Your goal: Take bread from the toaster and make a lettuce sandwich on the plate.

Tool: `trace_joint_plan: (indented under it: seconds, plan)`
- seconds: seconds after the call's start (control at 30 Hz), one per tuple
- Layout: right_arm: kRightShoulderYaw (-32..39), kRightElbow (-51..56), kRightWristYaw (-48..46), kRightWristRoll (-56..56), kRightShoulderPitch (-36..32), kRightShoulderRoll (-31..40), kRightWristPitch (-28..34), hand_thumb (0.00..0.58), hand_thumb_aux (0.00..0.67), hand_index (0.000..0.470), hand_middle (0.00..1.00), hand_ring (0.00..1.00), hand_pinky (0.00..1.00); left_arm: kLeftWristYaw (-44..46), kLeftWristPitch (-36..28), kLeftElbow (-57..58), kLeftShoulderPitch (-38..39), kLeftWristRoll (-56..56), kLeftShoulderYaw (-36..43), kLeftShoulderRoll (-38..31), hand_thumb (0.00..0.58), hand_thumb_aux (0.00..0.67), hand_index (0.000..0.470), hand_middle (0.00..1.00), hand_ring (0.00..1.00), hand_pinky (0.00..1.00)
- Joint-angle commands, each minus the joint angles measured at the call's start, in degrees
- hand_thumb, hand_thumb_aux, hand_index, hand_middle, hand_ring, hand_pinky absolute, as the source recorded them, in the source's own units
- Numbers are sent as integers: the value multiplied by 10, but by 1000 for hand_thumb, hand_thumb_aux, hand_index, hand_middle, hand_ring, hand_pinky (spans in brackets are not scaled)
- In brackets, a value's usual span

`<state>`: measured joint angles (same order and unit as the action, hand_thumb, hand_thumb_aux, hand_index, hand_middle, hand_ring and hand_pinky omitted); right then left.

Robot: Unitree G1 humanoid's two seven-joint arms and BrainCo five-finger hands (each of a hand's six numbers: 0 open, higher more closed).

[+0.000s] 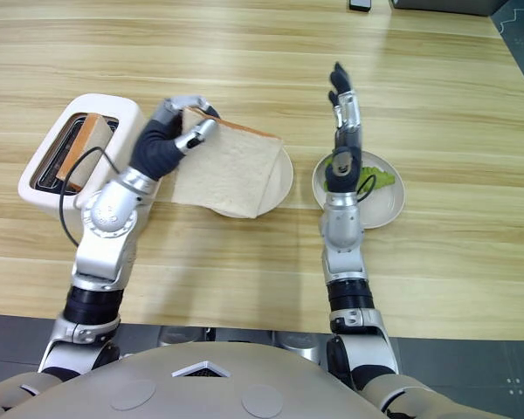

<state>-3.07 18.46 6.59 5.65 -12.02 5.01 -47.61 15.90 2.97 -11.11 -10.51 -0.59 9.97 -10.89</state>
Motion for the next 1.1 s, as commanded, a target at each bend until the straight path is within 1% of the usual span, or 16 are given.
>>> trace_joint_plan:
  seconds: [0.03, 0.3, 0.47, 0.63, 0.7, 0.87, 0.97, 1.1]
  plan:
    - [-29, 28, 1, -33, -18, 9, 9, 0, 0, 0, 0, 0, 0, -14, 30, 102, -26, 26, 6, 15, 580, 670, 460, 1000, 1000, 1000]
    - [-49, 59, -1, -39, -39, 18, -3, 0, 0, 0, 0, 0, 0, -58, 103, 277, -64, 52, 6, 61, 580, 670, 460, 1000, 1000, 1000]
    - [-66, 76, 9, -11, -52, 51, -14, 0, 0, 0, 0, 0, 0, -89, 142, 393, -100, 75, 7, 84, 580, 670, 460, 1000, 1000, 1000]
    - [-76, 67, 46, 114, -57, 134, -43, 0, 0, 0, 0, 0, 0, -151, 205, 508, -142, 123, 14, 91, 580, 670, 460, 1000, 1000, 1000]
    - [-82, 60, 59, 164, -53, 181, -48, 0, 0, 0, 0, 0, 0, -191, 234, 551, -159, 147, 17, 91, 580, 670, 460, 1000, 1000, 1000]
    - [-89, 82, 78, 219, -45, 280, -45, 0, 0, 0, 0, 0, 0, -262, 279, 633, -195, 179, 14, 94, 580, 670, 460, 1000, 1000, 1000]
    - [-68, 104, 107, 299, -40, 345, -31, 0, 0, 0, 0, 0, 0, -300, 291, 671, -209, 198, 18, 94, 580, 670, 460, 1000, 1000, 1000]
    - [-8, 164, 162, 407, -48, 411, 3, 0, 0, 0, 0, 0, 0, -339, 291, 698, -219, 223, 28, 92, 580, 670, 460, 1000, 1000, 1000]
